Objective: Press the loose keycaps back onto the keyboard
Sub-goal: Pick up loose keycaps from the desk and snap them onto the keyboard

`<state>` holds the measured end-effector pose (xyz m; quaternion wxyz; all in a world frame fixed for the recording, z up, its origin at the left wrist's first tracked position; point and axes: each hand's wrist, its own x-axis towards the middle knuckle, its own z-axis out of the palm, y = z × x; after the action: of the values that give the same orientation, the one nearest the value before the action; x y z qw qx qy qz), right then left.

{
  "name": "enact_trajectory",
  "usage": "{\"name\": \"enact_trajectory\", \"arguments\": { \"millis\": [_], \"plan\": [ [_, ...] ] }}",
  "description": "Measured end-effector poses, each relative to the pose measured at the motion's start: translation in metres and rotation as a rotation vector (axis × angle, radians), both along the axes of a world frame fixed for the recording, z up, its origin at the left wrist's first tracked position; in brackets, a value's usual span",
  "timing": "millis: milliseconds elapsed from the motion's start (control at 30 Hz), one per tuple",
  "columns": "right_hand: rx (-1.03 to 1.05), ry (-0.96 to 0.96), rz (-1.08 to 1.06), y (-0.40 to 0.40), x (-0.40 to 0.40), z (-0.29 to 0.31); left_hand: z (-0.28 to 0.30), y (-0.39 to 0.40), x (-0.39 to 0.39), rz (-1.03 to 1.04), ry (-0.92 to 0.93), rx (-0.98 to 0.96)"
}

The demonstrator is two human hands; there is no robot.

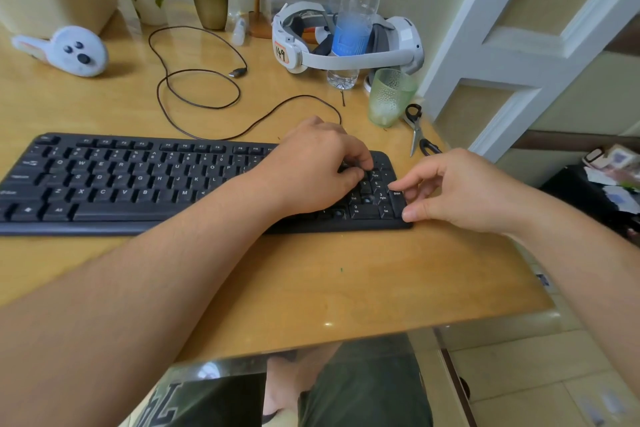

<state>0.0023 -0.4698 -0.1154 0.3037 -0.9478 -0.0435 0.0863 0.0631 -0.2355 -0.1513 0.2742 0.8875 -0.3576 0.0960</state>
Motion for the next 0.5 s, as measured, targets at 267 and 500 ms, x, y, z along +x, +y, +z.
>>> {"name": "enact_trajectory", "arguments": {
  "millis": [267,500],
  "plan": [
    [-0.044,-0.039,0.004,0.000,-0.002,-0.002,-0.001,-0.002,-0.002,-0.002,0.028,0.021],
    [-0.019,-0.148,-0.099,0.009,-0.005,-0.020,-0.001,-0.002,-0.004,-0.005,0.039,0.032]
  ]
}}
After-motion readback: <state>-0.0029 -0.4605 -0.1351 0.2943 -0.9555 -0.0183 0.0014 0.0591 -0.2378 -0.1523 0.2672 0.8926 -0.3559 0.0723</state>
